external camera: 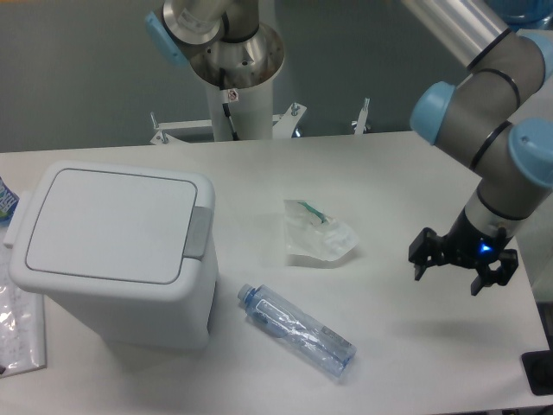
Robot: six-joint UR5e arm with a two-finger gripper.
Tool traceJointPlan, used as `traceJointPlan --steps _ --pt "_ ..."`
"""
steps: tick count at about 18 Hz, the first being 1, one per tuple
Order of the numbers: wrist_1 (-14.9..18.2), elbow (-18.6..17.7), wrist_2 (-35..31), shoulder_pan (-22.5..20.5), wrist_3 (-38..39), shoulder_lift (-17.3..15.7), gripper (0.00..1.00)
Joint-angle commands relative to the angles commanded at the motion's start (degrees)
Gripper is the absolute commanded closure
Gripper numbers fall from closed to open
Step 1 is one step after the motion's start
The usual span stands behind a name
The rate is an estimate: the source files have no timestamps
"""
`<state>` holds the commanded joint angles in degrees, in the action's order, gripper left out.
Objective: Open the trash can
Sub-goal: 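Move the open gripper over toward the lid of the white trash can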
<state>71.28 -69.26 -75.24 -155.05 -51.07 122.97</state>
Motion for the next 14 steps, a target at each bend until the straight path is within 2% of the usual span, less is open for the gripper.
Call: traceJointPlan --steps 14 --pt "-0.44 0.09 12.21 5.45 7.04 -10.28 0.0"
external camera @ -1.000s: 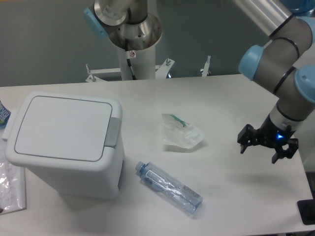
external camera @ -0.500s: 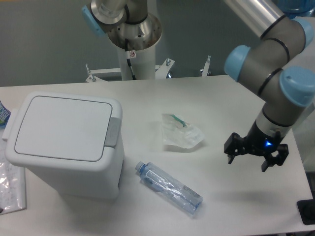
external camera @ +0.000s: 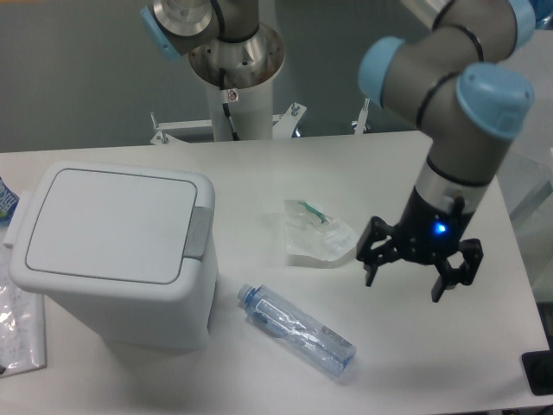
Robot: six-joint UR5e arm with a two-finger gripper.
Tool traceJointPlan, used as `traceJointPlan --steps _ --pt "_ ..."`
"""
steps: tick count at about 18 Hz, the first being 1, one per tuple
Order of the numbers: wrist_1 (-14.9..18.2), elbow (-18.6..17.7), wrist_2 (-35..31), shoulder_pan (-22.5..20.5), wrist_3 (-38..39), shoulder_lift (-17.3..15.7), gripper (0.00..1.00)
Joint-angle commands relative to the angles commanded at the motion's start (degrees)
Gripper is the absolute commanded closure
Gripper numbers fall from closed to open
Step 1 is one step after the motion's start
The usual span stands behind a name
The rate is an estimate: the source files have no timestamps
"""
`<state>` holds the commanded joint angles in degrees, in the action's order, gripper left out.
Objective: Open the trash can
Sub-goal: 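Move the open gripper over toward the lid of the white trash can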
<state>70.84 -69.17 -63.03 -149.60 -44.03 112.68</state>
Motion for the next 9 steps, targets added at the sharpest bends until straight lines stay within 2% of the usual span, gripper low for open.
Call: traceJointPlan --steps 5,9 --pt "-0.09 -1.66 2.82 4.22 4.99 -2.81 0.0" --pt "-0.26 -3.25 2.29 4.93 9.49 -4.39 0.0"
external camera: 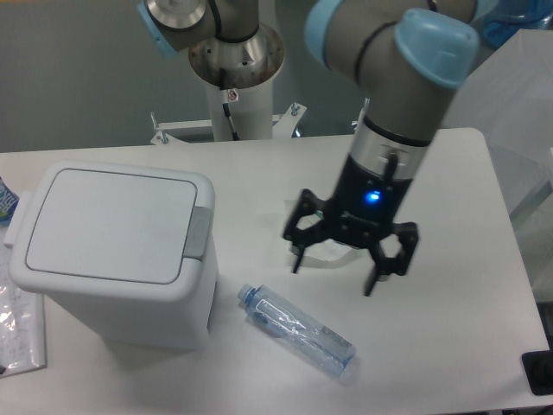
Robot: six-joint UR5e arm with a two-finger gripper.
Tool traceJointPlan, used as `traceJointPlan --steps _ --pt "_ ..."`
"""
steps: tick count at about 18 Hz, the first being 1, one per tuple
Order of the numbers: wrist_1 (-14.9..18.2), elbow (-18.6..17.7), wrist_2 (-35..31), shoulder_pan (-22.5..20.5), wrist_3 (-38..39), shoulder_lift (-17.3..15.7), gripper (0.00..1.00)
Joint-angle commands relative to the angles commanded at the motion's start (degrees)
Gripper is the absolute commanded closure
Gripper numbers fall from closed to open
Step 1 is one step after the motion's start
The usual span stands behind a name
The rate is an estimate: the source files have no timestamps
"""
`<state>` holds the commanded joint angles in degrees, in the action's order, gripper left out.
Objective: Open the trash can
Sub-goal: 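Move the open gripper over toward the lid of the white trash can, then push down on the lid's rear edge so the lid flips up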
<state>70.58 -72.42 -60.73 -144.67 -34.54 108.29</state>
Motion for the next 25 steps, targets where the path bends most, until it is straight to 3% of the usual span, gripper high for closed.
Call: traceJointPlan --steps 2,7,11,25 --pt "0.17 -0.7 0.09 0.09 0.0 -1.06 0.0" --pt "-0.26 -6.94 -0.09 1.23 -0.26 -4.75 0.0" --pt "-0.09 -9.14 -0.09 2.29 0.09 -6.6 0.0" --pt "-2.55 -11.61 -2.54 5.71 1.5 -5.37 0.0"
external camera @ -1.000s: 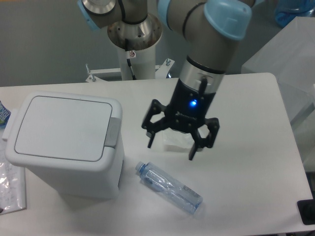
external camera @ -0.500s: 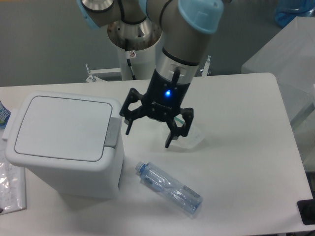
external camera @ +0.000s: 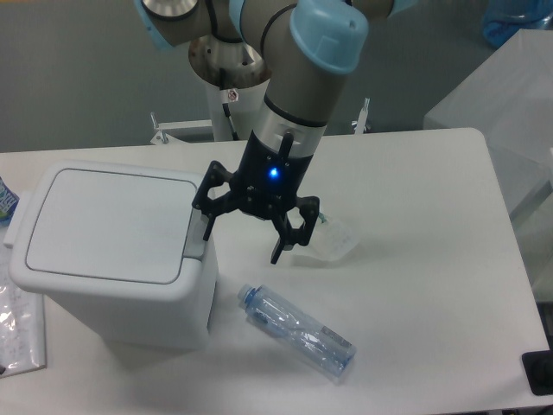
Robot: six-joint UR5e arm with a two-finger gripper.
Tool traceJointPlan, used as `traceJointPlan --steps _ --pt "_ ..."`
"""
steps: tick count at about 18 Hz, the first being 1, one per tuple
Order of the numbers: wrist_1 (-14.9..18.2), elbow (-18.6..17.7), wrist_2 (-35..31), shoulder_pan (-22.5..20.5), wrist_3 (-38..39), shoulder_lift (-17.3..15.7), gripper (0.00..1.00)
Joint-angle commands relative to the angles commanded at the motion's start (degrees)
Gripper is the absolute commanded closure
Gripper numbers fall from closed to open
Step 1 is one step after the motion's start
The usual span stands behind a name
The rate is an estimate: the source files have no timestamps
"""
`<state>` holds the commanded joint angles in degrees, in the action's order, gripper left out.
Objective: Open the trash can
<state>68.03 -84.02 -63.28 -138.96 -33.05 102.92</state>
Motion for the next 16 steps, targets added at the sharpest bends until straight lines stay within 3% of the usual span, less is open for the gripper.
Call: traceJointPlan --steps 8,16 --pt "-0.09 0.44 -1.06 0.44 0.09 0.36 0.0" --pt "0.35 7.2 -0.36 -2.1 0.09 0.27 0.0"
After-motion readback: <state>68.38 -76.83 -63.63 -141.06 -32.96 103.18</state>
